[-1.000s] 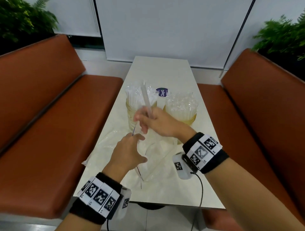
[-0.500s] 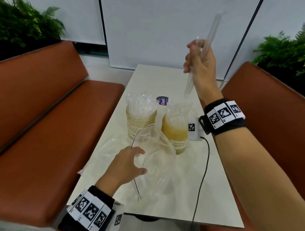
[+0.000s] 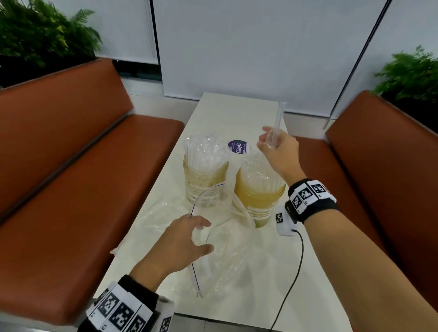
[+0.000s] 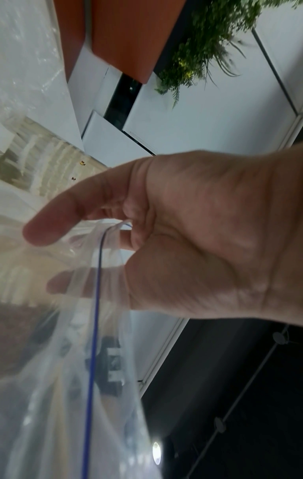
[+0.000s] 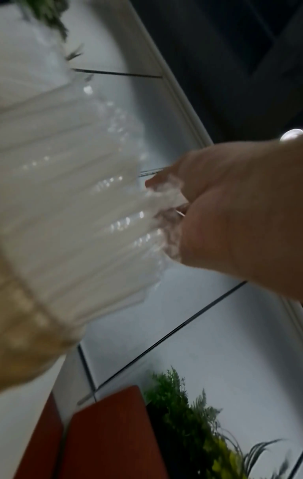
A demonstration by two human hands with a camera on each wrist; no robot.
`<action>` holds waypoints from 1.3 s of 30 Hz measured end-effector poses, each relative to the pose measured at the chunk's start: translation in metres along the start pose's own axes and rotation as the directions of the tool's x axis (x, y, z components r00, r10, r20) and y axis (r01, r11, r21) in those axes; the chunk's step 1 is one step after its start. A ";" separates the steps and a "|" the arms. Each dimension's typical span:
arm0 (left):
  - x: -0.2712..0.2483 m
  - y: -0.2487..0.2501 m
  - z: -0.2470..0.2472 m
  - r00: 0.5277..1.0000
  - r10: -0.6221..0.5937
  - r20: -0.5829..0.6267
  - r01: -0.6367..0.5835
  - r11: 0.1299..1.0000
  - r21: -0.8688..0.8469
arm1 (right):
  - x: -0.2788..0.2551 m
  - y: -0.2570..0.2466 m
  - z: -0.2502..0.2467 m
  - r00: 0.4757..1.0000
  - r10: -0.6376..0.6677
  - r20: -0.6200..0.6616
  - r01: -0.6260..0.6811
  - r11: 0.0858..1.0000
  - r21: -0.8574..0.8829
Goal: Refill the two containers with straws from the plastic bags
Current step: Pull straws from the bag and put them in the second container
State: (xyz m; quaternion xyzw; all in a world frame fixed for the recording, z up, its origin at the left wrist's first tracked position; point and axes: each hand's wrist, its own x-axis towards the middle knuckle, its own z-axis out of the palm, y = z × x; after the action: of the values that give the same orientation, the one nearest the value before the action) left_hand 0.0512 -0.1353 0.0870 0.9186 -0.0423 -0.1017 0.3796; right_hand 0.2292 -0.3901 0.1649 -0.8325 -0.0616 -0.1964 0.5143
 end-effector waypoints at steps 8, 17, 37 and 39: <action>0.005 0.007 0.002 1.000 0.004 0.004 -0.004 1.000 0.030 | 0.033 -0.039 -0.019 0.871 -0.415 -0.262 0.372 0.907 -0.199; 0.004 0.021 -0.001 0.997 0.079 0.015 -0.080 0.996 0.026 | -0.010 0.006 -0.006 0.933 -0.131 0.335 0.313 0.752 -0.580; -0.014 0.037 0.009 0.995 0.083 -0.060 -0.087 0.994 -0.065 | -0.015 0.008 0.002 0.943 0.010 0.334 0.233 0.696 -0.680; -0.019 0.037 0.009 0.993 0.087 -0.074 -0.092 0.994 -0.066 | -0.016 0.011 0.004 0.913 0.018 0.408 0.301 0.647 -0.701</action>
State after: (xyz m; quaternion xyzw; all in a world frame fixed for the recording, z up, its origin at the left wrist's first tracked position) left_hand 0.0309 -0.1642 0.1099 0.9051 -0.0665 -0.0534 0.4166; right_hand 0.2190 -0.3899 0.1476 -0.9833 -0.1393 -0.0799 0.0851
